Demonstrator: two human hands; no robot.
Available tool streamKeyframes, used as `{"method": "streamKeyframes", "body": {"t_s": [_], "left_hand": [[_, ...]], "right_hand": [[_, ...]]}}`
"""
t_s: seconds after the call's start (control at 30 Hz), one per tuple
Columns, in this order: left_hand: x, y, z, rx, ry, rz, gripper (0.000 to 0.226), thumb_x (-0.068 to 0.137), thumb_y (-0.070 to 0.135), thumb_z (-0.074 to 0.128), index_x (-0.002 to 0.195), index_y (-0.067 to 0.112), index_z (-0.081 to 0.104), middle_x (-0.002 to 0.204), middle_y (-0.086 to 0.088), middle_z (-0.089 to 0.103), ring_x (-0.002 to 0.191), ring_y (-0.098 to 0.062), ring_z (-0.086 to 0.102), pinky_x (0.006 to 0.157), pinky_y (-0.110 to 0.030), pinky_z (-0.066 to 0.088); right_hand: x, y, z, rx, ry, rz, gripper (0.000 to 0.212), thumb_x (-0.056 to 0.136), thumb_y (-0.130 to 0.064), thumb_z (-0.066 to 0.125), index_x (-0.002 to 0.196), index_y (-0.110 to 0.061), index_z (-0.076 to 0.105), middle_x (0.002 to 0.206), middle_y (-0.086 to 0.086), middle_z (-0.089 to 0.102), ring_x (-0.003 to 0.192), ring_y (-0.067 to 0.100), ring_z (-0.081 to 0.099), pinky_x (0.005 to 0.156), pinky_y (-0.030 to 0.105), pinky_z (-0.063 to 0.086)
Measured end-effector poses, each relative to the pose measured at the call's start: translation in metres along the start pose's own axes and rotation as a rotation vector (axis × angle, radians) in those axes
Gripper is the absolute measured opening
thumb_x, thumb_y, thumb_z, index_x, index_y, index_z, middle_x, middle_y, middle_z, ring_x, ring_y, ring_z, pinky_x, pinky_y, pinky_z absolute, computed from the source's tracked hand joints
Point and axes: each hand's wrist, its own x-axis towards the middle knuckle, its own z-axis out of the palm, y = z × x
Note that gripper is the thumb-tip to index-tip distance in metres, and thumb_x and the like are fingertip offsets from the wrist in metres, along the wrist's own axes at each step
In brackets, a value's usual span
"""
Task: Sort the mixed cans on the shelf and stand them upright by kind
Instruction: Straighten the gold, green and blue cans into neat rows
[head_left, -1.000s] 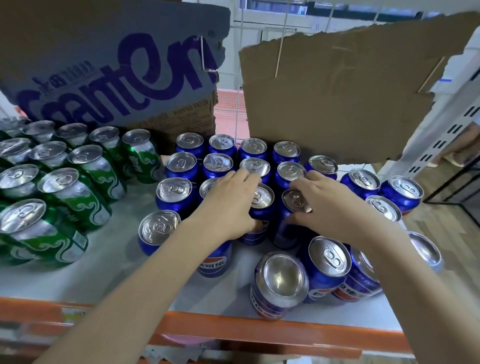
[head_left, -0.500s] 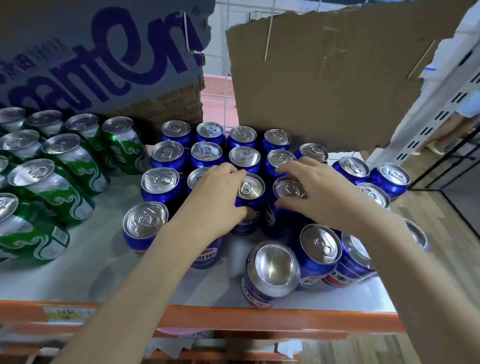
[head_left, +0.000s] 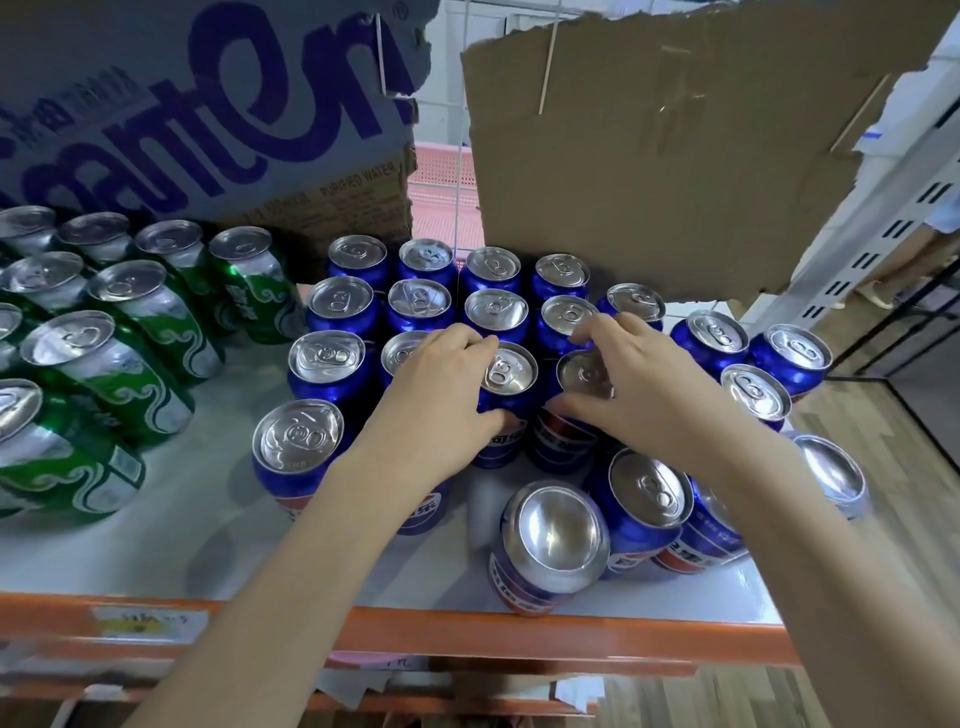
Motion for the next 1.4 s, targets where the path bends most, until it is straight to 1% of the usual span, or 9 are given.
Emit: {"method": "streamKeyframes", "body": {"t_s": [0.1, 0.2, 0.43, 0.67, 1.0, 1.1, 1.2, 1.3, 1.4], "left_hand": [[0.0, 0.0, 0.0, 0.0, 0.007, 0.002, 0.072, 0.082, 0.039, 0.068, 0.142, 0.017, 0.037, 0.133, 0.005, 0.042, 0.122, -0.012, 0.035, 0.094, -0.019, 0.027], [0.0, 0.0, 0.001, 0.009, 0.024, 0.002, 0.07, 0.082, 0.039, 0.068, 0.141, 0.017, 0.039, 0.131, 0.005, 0.043, 0.122, -0.012, 0.035, 0.093, -0.019, 0.028], [0.0, 0.005, 0.003, 0.045, 0.036, -0.015, 0.07, 0.084, 0.04, 0.065, 0.142, 0.014, 0.036, 0.128, 0.002, 0.042, 0.121, -0.014, 0.035, 0.093, -0.02, 0.024], [0.001, 0.008, 0.003, 0.066, 0.031, -0.034, 0.057, 0.083, 0.038, 0.066, 0.129, 0.01, 0.046, 0.121, -0.001, 0.044, 0.116, -0.017, 0.038, 0.094, -0.023, 0.029], [0.001, 0.007, 0.003, 0.123, 0.035, -0.01, 0.045, 0.084, 0.04, 0.065, 0.114, 0.01, 0.05, 0.119, -0.004, 0.045, 0.114, -0.02, 0.04, 0.093, -0.025, 0.031], [0.0, 0.008, -0.001, 0.136, 0.019, 0.01, 0.055, 0.084, 0.04, 0.065, 0.126, 0.011, 0.045, 0.125, -0.005, 0.044, 0.118, -0.021, 0.038, 0.096, -0.027, 0.031], [-0.009, 0.015, -0.005, 0.096, 0.048, 0.091, 0.068, 0.086, 0.037, 0.063, 0.141, 0.014, 0.031, 0.134, -0.004, 0.039, 0.127, -0.02, 0.03, 0.101, -0.025, 0.025], [-0.031, 0.027, -0.009, -0.037, 0.169, 0.221, 0.058, 0.086, 0.029, 0.064, 0.137, 0.014, 0.042, 0.129, -0.001, 0.046, 0.123, -0.016, 0.037, 0.095, -0.017, 0.026], [-0.065, 0.034, 0.002, -0.21, 0.266, 0.217, 0.047, 0.084, 0.013, 0.058, 0.13, 0.013, 0.05, 0.12, 0.001, 0.054, 0.111, -0.009, 0.047, 0.094, -0.01, 0.031]], "right_hand": [[0.0, 0.006, -0.009, 0.092, -0.13, -0.124, 0.057, 0.083, -0.024, 0.069, 0.132, -0.023, 0.041, 0.128, -0.006, 0.048, 0.1, 0.014, 0.051, 0.079, 0.021, 0.035], [-0.007, 0.009, -0.011, 0.084, -0.112, -0.138, 0.056, 0.084, -0.016, 0.065, 0.134, -0.025, 0.041, 0.133, -0.008, 0.048, 0.114, 0.01, 0.046, 0.081, 0.013, 0.029], [-0.013, -0.006, -0.001, -0.131, -0.064, 0.077, 0.064, 0.08, -0.048, 0.066, 0.13, -0.017, 0.042, 0.12, 0.002, 0.047, 0.106, 0.021, 0.047, 0.085, 0.034, 0.044], [-0.007, -0.013, 0.002, -0.179, -0.048, 0.157, 0.057, 0.076, -0.053, 0.068, 0.113, -0.013, 0.051, 0.101, 0.001, 0.047, 0.092, 0.019, 0.045, 0.071, 0.03, 0.04], [-0.008, -0.021, 0.009, -0.145, 0.045, 0.251, 0.065, 0.076, -0.056, 0.066, 0.119, -0.01, 0.051, 0.109, 0.004, 0.049, 0.104, 0.021, 0.046, 0.078, 0.029, 0.037], [-0.012, -0.023, 0.01, -0.134, 0.046, 0.247, 0.064, 0.078, -0.053, 0.066, 0.121, -0.008, 0.048, 0.112, 0.005, 0.047, 0.106, 0.022, 0.045, 0.077, 0.026, 0.033], [-0.021, -0.024, 0.008, -0.076, 0.049, 0.224, 0.078, 0.082, -0.05, 0.063, 0.139, -0.007, 0.032, 0.131, 0.008, 0.04, 0.12, 0.026, 0.039, 0.092, 0.028, 0.032], [-0.04, -0.026, 0.002, 0.01, 0.159, 0.21, 0.078, 0.086, -0.045, 0.06, 0.146, -0.012, 0.024, 0.14, 0.006, 0.037, 0.125, 0.025, 0.037, 0.095, 0.025, 0.029], [-0.069, -0.019, 0.002, 0.117, 0.458, 0.171, 0.052, 0.087, -0.03, 0.064, 0.131, -0.007, 0.05, 0.121, 0.01, 0.054, 0.108, 0.03, 0.052, 0.081, 0.019, 0.03]]}}
